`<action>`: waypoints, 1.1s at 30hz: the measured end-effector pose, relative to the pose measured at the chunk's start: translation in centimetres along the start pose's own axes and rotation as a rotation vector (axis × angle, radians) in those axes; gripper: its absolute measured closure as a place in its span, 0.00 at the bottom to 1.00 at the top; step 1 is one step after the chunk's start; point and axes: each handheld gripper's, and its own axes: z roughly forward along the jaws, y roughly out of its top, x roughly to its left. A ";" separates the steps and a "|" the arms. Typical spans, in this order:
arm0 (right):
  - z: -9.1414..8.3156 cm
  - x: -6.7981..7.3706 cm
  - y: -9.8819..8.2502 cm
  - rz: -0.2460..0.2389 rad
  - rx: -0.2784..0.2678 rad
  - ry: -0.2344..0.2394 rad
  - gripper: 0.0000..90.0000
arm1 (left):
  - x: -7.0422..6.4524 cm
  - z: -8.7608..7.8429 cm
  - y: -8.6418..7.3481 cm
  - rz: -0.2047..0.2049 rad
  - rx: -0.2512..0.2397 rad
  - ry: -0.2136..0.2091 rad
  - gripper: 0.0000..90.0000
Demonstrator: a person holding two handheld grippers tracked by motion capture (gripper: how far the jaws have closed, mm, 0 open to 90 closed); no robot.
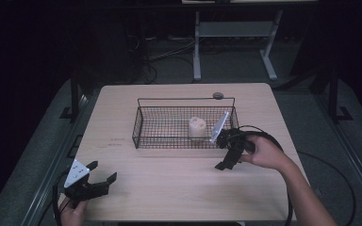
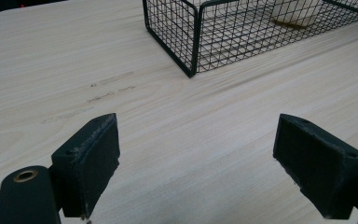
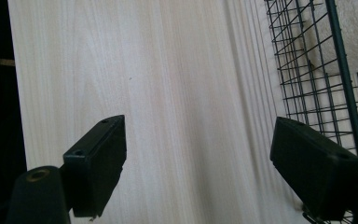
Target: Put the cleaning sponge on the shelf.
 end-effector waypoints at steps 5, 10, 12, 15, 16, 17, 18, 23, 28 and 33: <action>0.3 0.3 -0.9 0.011 -0.003 0.006 0.20 | 0.0 0.0 0.0 0.000 0.000 -0.001 0.15; 0.5 0.7 -1.7 0.020 -0.015 0.008 0.20 | 0.0 0.0 0.0 0.001 0.003 -0.001 0.15; 0.5 0.9 -2.0 0.021 -0.007 0.002 0.20 | 0.0 0.0 0.0 0.000 0.000 0.000 0.15; 0.4 1.1 -2.4 0.021 -0.021 0.001 0.20 | -0.1 0.0 0.0 -0.001 0.003 0.000 0.15; 0.4 1.1 -2.6 0.025 -0.021 -0.004 0.20 | -0.1 0.0 0.0 -0.002 0.003 -0.001 0.15; 0.4 1.2 -2.7 0.025 -0.025 -0.001 0.20 | -0.1 0.1 -0.1 -0.003 0.003 -0.001 0.15; 0.4 1.2 -2.9 0.029 -0.027 0.000 0.20 | -0.1 0.1 0.0 -0.003 0.004 -0.002 0.15; 0.5 1.5 -3.7 0.039 -0.027 -0.004 0.20 | -0.1 0.1 -0.1 0.000 0.007 -0.003 0.15; 0.7 1.7 -4.5 0.052 -0.028 -0.003 0.20 | -0.2 0.2 -0.1 0.003 0.010 -0.004 0.15; 0.8 2.0 -5.1 0.059 -0.038 -0.005 0.20 | -0.2 0.2 -0.1 0.002 0.009 -0.005 0.15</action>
